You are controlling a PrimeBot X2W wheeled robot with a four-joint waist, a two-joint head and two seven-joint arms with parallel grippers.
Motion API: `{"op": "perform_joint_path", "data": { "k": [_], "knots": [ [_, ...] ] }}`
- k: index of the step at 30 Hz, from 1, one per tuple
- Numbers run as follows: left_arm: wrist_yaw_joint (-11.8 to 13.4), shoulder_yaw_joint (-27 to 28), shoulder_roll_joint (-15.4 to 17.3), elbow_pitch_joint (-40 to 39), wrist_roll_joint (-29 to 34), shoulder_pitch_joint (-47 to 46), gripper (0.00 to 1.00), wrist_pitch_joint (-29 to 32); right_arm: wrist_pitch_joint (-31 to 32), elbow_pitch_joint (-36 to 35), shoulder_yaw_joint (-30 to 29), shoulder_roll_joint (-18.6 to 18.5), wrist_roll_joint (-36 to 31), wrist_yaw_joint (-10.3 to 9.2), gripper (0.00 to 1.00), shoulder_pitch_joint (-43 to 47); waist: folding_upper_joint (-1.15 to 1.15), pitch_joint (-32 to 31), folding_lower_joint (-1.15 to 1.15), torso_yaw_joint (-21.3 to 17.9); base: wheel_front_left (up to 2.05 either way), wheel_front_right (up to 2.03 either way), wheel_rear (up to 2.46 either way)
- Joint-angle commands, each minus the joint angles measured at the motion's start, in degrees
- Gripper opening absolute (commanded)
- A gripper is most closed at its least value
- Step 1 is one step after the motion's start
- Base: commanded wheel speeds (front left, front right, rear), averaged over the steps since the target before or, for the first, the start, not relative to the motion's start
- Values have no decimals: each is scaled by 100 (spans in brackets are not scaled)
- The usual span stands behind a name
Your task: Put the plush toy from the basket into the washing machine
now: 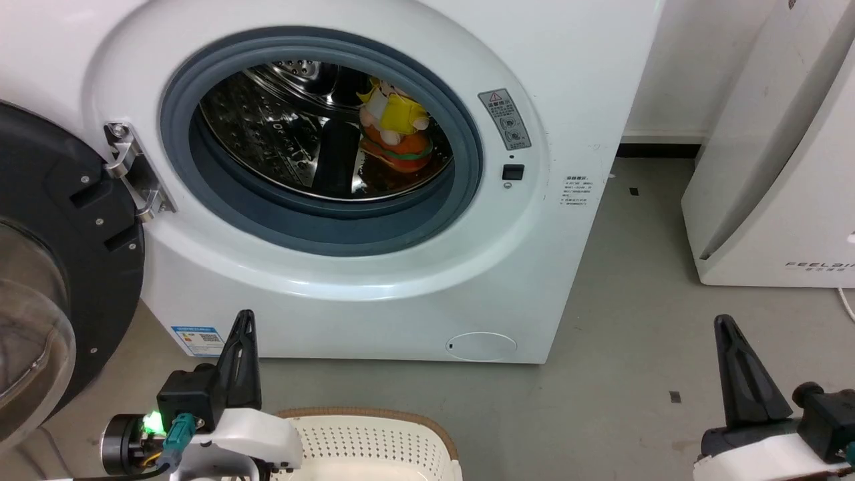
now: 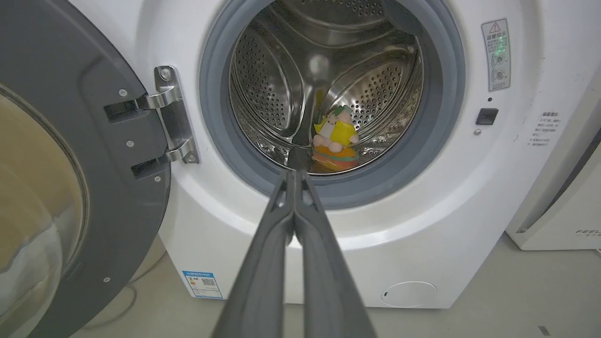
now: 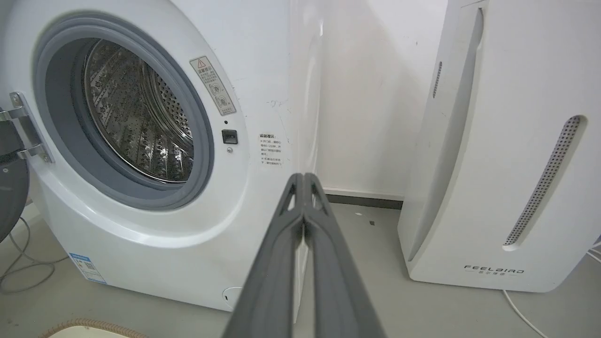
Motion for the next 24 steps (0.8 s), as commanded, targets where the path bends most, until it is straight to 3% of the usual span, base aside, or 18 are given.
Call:
{"op": "perform_joint_path", "data": {
  "k": [1,24],
  "knots": [
    [-14,-5,2,-50,41,65,0,44,47,25,27,-1,-44,-2,0,-116,0,-5,0,-4,0,0,0],
    [-68,-8,1,-195,109,119,0,314,318,144,182,-1,-137,-3,0,-198,0,-64,0,-51,0,0,0]
  ]
}}
